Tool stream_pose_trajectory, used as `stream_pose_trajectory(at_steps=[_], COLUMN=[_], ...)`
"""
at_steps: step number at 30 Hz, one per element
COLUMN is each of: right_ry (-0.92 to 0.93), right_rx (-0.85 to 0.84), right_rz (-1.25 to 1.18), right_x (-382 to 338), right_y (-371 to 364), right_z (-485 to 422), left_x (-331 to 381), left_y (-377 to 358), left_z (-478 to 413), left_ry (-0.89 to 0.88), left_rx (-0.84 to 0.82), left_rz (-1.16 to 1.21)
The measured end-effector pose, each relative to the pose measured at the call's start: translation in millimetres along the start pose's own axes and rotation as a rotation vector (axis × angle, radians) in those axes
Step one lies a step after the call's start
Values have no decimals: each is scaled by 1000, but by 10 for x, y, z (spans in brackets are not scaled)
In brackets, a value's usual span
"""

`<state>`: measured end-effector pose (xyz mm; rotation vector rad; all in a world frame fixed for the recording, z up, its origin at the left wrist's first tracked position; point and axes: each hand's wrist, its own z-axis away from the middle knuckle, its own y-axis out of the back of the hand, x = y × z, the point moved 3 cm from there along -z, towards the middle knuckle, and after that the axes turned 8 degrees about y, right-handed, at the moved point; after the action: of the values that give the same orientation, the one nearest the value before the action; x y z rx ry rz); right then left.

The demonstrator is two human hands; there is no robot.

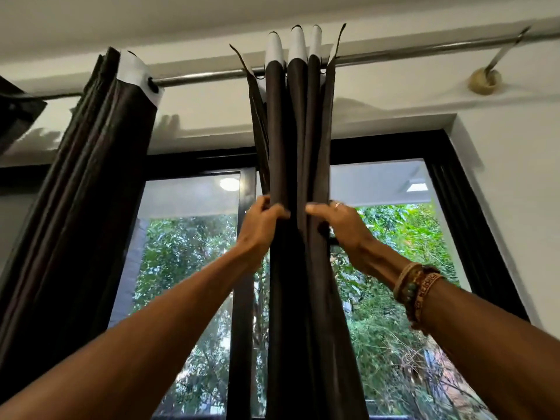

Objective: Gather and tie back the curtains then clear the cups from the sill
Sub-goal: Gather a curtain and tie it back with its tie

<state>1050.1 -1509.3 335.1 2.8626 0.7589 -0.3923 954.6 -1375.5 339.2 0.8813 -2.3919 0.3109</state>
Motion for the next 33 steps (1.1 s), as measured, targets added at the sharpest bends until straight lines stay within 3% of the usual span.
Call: stream_pose_trajectory(at_steps=[3,5,11,15,19,24,29,33], right_ry=[51,96,172,91,229,250,12,-133], right_rx=[235,249,176,189,-35,-118,82,143], right_rz=[-33,86,338,398,391,288,49,33], right_x=[21,4,-22,-48,-313,-415,326,583], right_y=[81,135,288,228,-267,-273,-556,-723], right_z=[-347,-575,-1206,-1633,-1976,-1607,-598,361], left_x=[168,255,344,441,654,354,-379,-956], left_y=[-102,-140,-90,-63,-250,-184,-423,-404], left_z=[-195,-312,-821,-1086,-1090,-715,-110,361], left_ry=[-19,-80,-38,-92,-243,-178,26,162], left_rx=[-24,0,64,37,-30,-37,2,57], left_rz=[27,-27,-89,-97,-61,40,173,276])
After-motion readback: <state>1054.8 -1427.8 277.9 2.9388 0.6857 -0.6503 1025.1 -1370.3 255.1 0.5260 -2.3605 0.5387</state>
